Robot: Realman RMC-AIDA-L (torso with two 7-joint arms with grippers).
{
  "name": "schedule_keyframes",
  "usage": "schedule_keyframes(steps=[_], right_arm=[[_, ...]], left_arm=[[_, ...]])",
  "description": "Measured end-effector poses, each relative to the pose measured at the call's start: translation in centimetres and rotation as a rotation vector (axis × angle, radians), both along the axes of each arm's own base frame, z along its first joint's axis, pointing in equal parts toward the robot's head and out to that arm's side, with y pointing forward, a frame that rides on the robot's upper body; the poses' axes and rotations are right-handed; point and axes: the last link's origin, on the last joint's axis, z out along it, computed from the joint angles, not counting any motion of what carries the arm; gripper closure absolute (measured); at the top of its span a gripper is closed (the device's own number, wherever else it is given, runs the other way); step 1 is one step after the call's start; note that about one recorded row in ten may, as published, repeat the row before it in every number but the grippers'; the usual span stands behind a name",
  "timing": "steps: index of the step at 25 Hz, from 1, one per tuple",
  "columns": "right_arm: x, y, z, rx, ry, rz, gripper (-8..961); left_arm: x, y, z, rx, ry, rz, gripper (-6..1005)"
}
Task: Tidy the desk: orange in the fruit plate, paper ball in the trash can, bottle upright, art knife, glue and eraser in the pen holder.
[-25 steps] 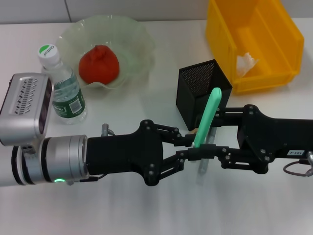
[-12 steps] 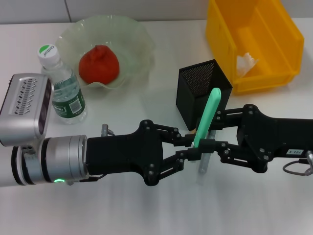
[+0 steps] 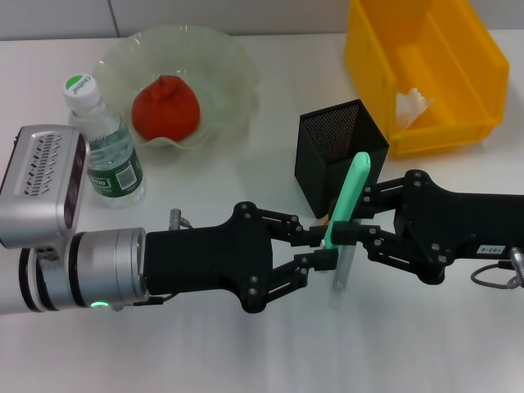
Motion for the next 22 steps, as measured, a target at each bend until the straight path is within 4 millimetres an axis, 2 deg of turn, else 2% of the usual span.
schedule_keyframes(steps=[9,22], right_arm=[[-0.16,0.27,-0.07,-0.005,-0.006,-0.005,764],[-0.24,0.35,-0.09,-0.006,-0.006,-0.004,764]], left_arm=[[-0.04,0.06,-0.08,-0.004,0.003,0.011,780],[-0.21,0.15,-0.06,-0.020,-0.001,0.054,771]])
